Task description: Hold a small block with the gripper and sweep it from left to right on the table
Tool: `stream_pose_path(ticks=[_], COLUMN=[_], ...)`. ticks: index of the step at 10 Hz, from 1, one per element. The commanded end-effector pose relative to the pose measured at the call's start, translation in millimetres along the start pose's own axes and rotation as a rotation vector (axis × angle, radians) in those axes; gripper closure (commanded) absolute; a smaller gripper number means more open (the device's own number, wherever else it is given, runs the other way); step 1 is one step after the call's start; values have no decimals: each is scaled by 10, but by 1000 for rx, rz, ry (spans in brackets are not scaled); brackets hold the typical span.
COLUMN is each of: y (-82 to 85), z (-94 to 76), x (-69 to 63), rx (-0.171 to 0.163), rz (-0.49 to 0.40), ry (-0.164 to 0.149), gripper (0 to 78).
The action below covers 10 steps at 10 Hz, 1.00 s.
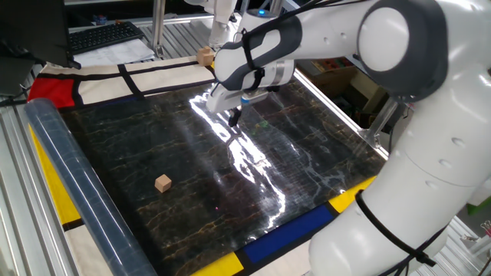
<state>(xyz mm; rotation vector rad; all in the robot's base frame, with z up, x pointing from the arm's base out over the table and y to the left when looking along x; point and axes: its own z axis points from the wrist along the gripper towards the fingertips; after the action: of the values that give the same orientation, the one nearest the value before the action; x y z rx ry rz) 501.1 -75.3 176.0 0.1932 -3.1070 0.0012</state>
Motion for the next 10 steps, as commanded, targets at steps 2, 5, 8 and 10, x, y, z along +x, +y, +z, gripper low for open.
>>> stream_pose_path(ticks=[2,5,8,10], y=[44,54,56,57], z=[-136,-139,-138,-139], x=[72,74,75,75], rx=[-9,-28,-51,-62], rz=[-2,-40,-45,-43], ry=[-17,-74,-89,-110], gripper=[764,764,764,764])
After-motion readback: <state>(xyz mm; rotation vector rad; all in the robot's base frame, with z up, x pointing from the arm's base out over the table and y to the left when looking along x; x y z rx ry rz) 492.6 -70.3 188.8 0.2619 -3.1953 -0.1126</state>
